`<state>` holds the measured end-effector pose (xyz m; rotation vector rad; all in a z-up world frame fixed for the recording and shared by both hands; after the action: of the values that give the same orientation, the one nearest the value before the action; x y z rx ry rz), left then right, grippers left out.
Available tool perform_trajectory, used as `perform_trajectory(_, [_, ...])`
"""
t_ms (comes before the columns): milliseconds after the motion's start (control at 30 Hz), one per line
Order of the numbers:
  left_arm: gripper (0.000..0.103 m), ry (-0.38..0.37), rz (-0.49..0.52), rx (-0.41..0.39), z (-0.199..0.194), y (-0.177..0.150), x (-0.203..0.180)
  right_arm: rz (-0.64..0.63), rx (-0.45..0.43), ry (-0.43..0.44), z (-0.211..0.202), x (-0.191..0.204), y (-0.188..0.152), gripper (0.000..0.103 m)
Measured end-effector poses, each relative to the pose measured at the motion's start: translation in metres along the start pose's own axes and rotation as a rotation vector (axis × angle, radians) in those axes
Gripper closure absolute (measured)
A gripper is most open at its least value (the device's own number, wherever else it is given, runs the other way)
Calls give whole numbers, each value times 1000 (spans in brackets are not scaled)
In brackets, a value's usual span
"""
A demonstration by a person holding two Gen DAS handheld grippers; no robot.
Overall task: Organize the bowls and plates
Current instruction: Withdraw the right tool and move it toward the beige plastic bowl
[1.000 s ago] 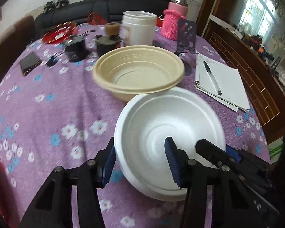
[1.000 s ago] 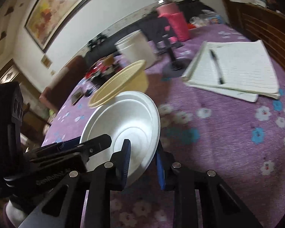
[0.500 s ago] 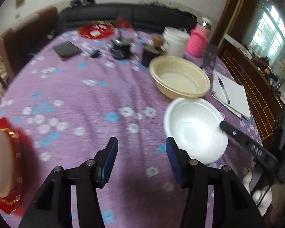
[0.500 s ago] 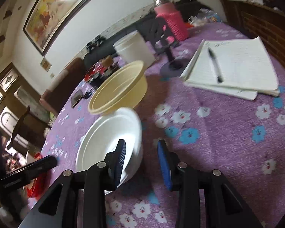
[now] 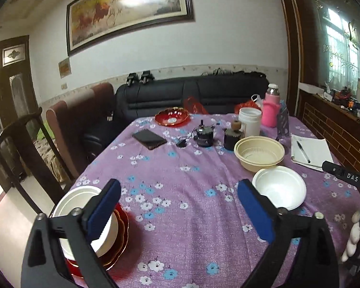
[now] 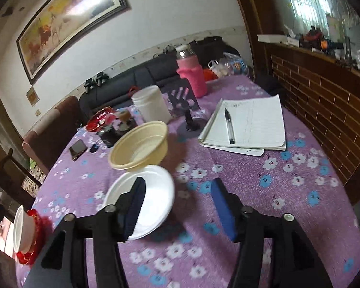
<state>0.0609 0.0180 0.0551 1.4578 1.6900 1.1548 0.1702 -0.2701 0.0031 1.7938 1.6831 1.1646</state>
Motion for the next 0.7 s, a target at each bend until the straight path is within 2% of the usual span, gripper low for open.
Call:
perform_trajectory(300, [5, -55, -33, 66, 9, -1, 11, -64, 4, -17, -5, 32, 16, 40])
perform_trajectory(467, [5, -51, -47, 109, 17, -5, 15, -92, 24, -1, 2, 44, 20, 39])
perform_trajectory(700, [5, -37, -1, 121, 31, -4, 4, -114, 29, 8, 7, 48, 35, 39])
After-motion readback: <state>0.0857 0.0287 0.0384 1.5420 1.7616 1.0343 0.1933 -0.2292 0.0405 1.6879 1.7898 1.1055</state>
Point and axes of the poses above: each gripper's, at about its wrist camera, not at the fingertips, and z roughly the way its jaws point, x to its left, y to its top, the point moved 2 cm from there along z, roughly the way its jaws point, and after that the axes turned 3 degrees about -x, right-handed, at the moved point
